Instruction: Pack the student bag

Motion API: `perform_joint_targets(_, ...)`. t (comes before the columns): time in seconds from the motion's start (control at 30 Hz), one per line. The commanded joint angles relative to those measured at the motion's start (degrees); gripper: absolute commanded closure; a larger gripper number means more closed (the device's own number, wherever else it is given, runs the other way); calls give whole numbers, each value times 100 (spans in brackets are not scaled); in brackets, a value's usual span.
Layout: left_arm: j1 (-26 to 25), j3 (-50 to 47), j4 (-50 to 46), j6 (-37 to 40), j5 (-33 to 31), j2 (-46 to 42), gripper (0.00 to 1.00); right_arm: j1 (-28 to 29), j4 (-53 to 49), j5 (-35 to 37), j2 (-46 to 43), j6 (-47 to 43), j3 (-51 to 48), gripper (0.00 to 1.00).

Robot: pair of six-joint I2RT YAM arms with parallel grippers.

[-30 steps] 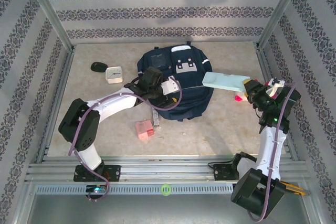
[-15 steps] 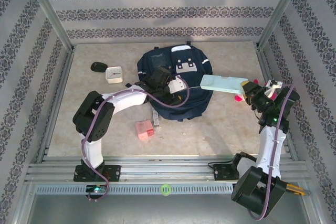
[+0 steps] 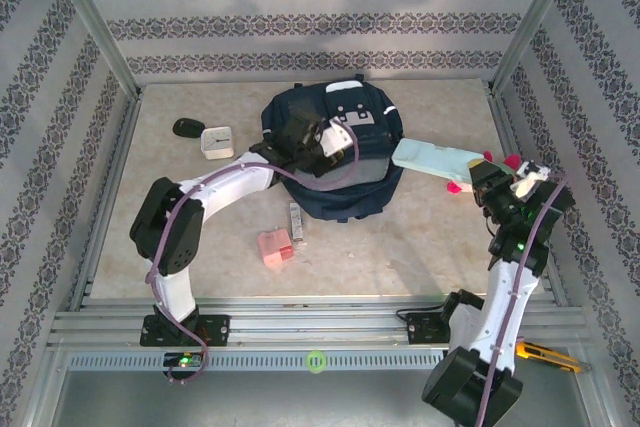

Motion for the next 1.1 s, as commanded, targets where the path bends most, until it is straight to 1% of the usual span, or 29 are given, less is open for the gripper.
perform_joint_targets(0.0, 159, 445, -4, -459, -69, -336, 100, -8, -547, 872, -581, 78, -12, 83)
perform_joint_targets(0.07, 213, 585, -56, -600, -30, -345, 100, 90, -1037, 1136, -740, -93, 42, 82)
perform_joint_targets(0.13, 249, 706, -82, -707, 35, -337, 100, 309, -1232, 1295, -775, -206, -12, 82)
perform_joint_targets(0.2, 272, 799, -110, -756, 65, -324, 100, 561, -1157, 1291, -740, -132, -131, 82)
perform_joint_targets(0.27, 289, 882, -143, -783, 137, -308, 100, 937, -917, 1245, -582, 20, -232, 81)
perform_joint_targets(0.37, 306, 961, -142, -808, 201, -273, 100, 1801, -303, 1361, -203, 286, -352, 81)
perform_joint_targets(0.43, 316, 993, -132, -849, 268, -247, 100, 2417, 399, 1591, 143, 569, -451, 81)
perform_joint_targets(0.5, 322, 1025, -124, -904, 318, -228, 100, 2874, 1118, 1831, 547, 859, -520, 82)
perform_joint_targets(0.57, 325, 1044, -128, -933, 379, -218, 100, 3302, 1690, 2201, 945, 1092, -572, 82)
perform_joint_targets(0.7, 330, 1095, -136, -999, 470, -221, 100, 4153, 2880, 3356, 1703, 1391, -686, 82)
perform_joint_targets(0.73, 335, 1117, -150, -1020, 522, -218, 100, 4293, 3072, 3511, 1941, 1392, -617, 82)
perform_joint_targets(0.8, 336, 1153, -172, -1063, 605, -219, 100, 4490, 3383, 3591, 2478, 1425, -419, 82)
perform_joint_targets(0.93, 343, 1184, -91, -1191, 703, -250, 100, 4861, 4400, 3835, 3641, 1646, -74, 83)
perform_joint_targets(1.07, 339, 1175, 68, -1293, 826, -305, 100, 5078, 4973, 3816, 4721, 1664, 535, 83)
